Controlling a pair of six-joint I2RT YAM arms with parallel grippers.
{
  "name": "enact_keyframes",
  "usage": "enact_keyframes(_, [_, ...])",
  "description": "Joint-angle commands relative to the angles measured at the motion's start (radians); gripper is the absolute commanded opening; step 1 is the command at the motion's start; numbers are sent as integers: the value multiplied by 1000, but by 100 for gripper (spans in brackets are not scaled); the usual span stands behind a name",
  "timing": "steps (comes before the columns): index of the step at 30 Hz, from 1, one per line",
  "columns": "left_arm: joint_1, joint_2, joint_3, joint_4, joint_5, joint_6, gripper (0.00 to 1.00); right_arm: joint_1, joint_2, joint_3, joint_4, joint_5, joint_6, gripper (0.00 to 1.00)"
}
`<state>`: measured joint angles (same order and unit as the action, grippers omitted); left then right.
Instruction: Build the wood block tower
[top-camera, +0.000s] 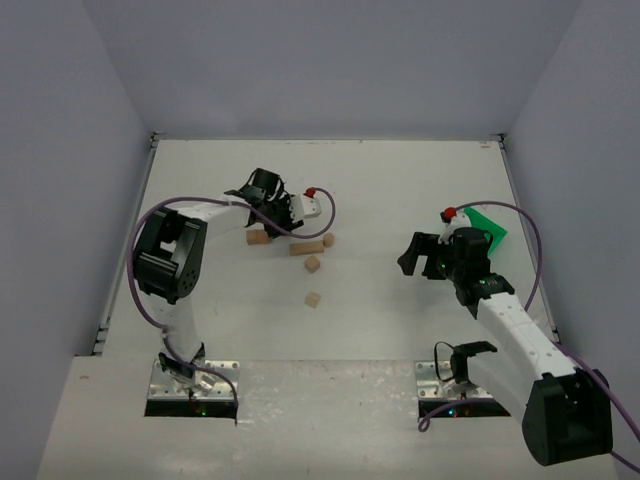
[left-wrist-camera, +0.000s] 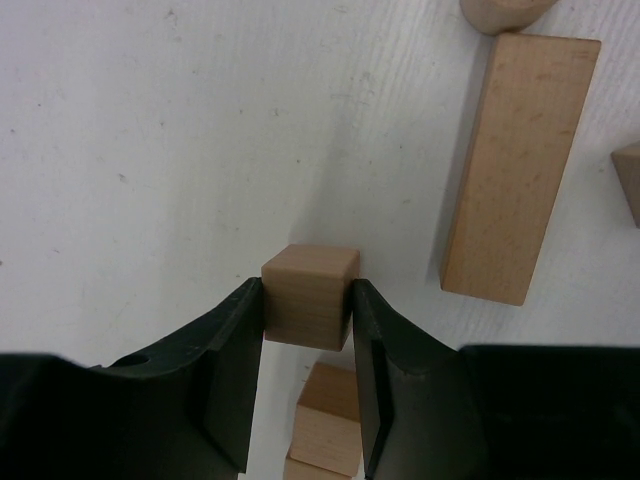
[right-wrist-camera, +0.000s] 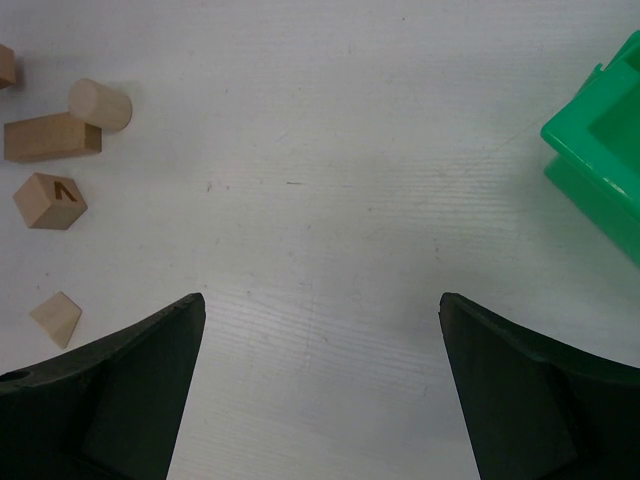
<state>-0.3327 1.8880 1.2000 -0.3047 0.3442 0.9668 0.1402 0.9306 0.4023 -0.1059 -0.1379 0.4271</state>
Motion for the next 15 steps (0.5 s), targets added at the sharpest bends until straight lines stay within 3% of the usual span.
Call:
enact_keyframes(1, [12, -79, -44, 49, -1, 17, 20, 1, -1, 28, 37, 8, 8, 99])
enact_keyframes(15, [21, -113, -116, 56, -6, 62, 25, 2, 4, 33, 16, 20, 6, 99])
